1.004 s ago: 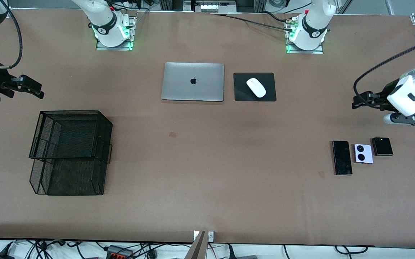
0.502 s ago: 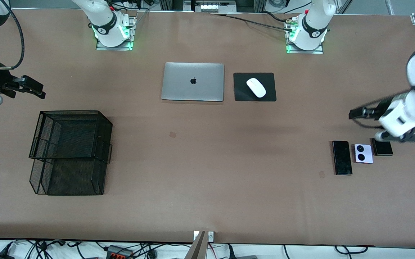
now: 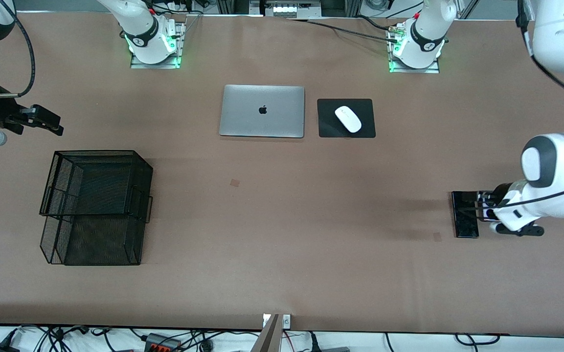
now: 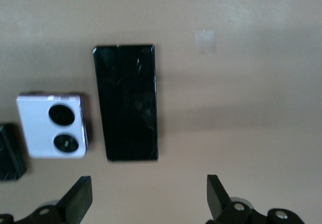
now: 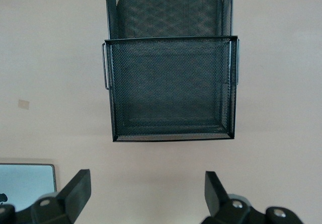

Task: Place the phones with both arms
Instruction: 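Grasp the slim black phone with the left gripper and lift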

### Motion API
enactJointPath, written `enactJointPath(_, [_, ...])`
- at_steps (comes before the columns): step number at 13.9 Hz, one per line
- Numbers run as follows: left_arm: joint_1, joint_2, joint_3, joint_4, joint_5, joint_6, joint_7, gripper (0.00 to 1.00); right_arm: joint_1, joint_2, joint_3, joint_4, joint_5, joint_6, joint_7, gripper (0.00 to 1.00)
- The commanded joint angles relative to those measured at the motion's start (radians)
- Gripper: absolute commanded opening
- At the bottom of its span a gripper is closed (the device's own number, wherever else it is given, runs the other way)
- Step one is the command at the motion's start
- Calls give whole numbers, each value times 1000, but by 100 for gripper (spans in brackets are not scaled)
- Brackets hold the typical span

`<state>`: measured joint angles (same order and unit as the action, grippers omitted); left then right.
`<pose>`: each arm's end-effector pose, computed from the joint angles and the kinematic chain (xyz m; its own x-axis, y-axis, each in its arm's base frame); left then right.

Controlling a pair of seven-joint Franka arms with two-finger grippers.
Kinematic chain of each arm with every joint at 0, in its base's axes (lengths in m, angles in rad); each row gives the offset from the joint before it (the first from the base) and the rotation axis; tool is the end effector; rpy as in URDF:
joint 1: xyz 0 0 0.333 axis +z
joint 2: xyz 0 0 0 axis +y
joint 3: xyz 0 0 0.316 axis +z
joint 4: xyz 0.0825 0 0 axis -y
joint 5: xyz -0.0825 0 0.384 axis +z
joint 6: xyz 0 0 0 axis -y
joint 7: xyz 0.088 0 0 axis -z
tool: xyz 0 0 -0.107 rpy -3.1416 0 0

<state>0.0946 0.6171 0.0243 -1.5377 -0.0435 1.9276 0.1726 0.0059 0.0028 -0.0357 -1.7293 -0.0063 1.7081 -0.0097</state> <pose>0.6735 0.0752 0.2761 0.9750 -0.0425 -0.2180 -0.0300 -0.9977 0.0606 0.5608 -0.0173 0.5594 0.9995 -0.0192 -0.0241 -0.0191 -0.9998 0.0061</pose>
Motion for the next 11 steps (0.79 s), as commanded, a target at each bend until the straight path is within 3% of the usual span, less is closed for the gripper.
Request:
enactJointPath(1, [20,50,-14,39,1,51,56,100,-3,-12,2,-12,-9,7,-7,100])
enactJointPath(11, [47,164,-15,27,2,206,133,100,-3,-7,2,-18,-6,10,-9,100])
